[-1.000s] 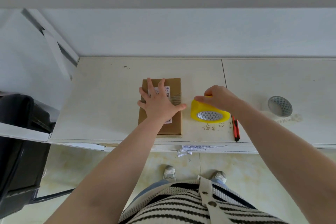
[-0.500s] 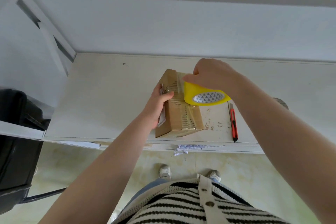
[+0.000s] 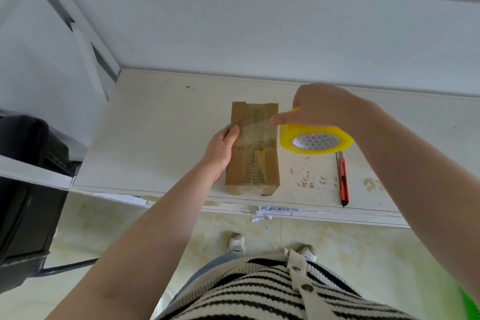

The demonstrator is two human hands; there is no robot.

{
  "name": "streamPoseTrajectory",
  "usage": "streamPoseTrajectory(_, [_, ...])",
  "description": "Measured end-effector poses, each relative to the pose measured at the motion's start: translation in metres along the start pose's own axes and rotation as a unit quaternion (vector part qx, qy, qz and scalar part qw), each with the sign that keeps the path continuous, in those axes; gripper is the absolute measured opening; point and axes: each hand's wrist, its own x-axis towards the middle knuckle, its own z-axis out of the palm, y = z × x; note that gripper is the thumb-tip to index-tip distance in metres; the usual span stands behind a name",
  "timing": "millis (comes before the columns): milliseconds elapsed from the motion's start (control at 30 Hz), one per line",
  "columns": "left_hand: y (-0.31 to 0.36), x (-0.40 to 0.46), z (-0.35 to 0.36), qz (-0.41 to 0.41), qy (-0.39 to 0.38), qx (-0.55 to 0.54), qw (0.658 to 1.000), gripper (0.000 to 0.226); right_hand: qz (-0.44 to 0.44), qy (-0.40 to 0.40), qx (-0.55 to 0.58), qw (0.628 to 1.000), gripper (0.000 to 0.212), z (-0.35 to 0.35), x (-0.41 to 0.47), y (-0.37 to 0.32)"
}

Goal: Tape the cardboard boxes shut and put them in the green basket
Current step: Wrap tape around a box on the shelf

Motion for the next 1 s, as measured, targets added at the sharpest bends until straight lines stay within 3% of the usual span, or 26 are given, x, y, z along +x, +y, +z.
streamPoseTrajectory(67, [-0.001,-0.002,-0.003,0.003,-0.008,0.024,1.000,0.040,0.017,-0.002,-0.049,0.999,0.077,0.011,0.002,0.017])
streamPoseTrajectory(333, [0.000,-0.002,0.001,0.027,-0.009,0.093,0.995,0.039,0.094,-0.066,0.153,0.982,0.062,0.075,0.012,0.046])
streamPoseTrajectory(433, [0.003,0.001,0.009,0.045,0.034,0.170,0.984,0.053,0.097,-0.063,0.196,0.974,0.067,0.091,0.012,0.046])
streamPoseTrajectory(533, [0.017,0.003,0.031,0.106,0.128,0.286,0.944,0.067,0.091,-0.055,0.211,0.972,0.065,0.096,0.012,0.046])
streamPoseTrajectory(633, [0.022,0.003,0.057,0.119,0.141,0.435,0.882,0.067,0.092,-0.056,0.204,0.973,0.063,0.098,0.013,0.045])
streamPoseTrajectory(700, [0.018,0.002,0.062,0.094,0.137,0.512,0.843,0.094,0.093,-0.056,0.199,0.974,0.066,0.099,0.013,0.046])
streamPoseTrajectory(767, [0.016,0.003,0.056,0.095,0.142,0.534,0.828,0.117,0.077,-0.052,0.215,0.972,0.072,0.098,0.013,0.048])
streamPoseTrajectory(867, [0.014,0.009,0.037,0.084,0.130,0.523,0.838,0.123,0.028,-0.059,0.308,0.949,0.066,0.095,0.008,0.049])
streamPoseTrajectory(1000, [0.017,0.015,0.007,0.035,0.070,0.430,0.899,0.115,-0.020,-0.029,0.328,0.944,0.045,0.085,-0.001,0.042])
